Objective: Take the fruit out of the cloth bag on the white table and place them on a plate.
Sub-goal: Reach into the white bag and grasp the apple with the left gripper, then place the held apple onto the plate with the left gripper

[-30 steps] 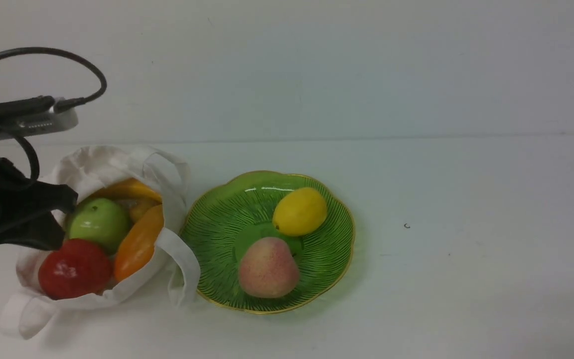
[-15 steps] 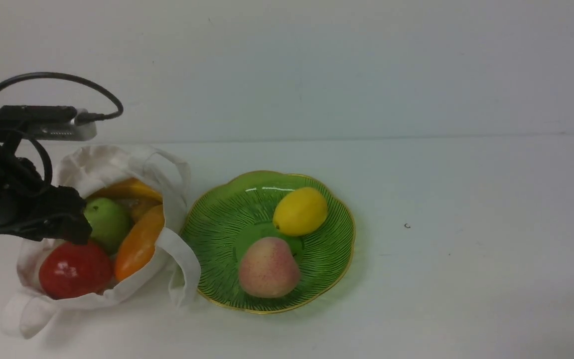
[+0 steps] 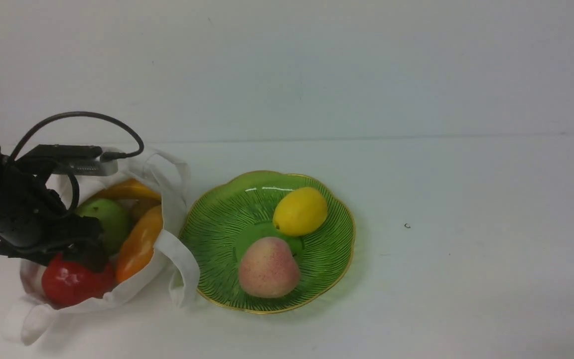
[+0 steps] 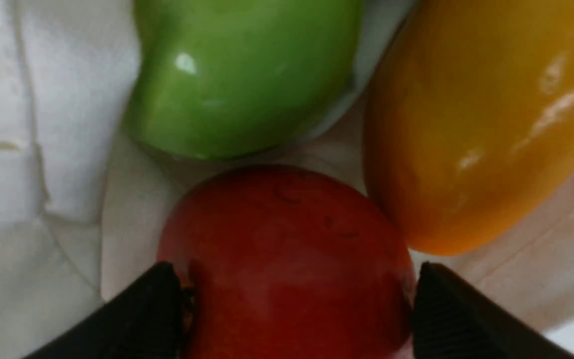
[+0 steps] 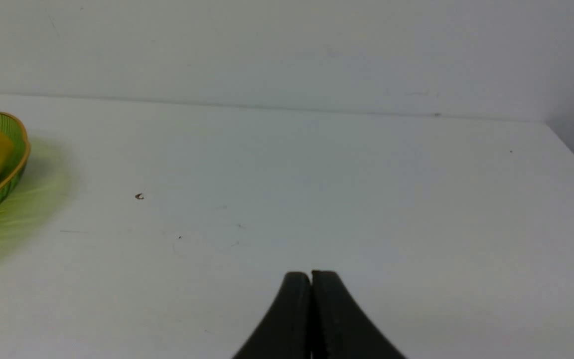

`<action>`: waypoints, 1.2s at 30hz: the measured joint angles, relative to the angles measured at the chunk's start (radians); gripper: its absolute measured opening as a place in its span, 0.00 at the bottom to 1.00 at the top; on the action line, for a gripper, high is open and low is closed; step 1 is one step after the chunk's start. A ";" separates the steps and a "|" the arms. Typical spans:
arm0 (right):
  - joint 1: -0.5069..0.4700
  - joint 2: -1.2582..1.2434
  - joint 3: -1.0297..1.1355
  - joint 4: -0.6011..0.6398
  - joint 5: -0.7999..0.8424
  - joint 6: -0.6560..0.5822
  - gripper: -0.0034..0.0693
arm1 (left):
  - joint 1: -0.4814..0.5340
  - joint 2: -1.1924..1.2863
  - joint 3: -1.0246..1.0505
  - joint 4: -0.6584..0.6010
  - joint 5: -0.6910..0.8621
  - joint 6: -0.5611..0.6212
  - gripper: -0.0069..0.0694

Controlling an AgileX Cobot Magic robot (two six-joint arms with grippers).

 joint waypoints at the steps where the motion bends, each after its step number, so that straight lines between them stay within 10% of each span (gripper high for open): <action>1: 0.000 0.000 0.000 0.000 0.000 0.000 0.03 | 0.000 0.004 0.000 0.001 -0.001 -0.002 0.74; 11: 0.000 0.000 0.000 0.000 0.000 0.000 0.03 | -0.015 -0.048 -0.006 0.004 0.008 -0.038 0.72; 23: 0.000 0.000 0.000 0.000 0.000 0.000 0.03 | -0.287 -0.269 -0.006 0.004 0.008 -0.044 0.71; 36: 0.000 0.000 0.000 0.000 0.000 0.000 0.03 | -0.532 -0.250 -0.006 -0.036 -0.426 -0.045 0.71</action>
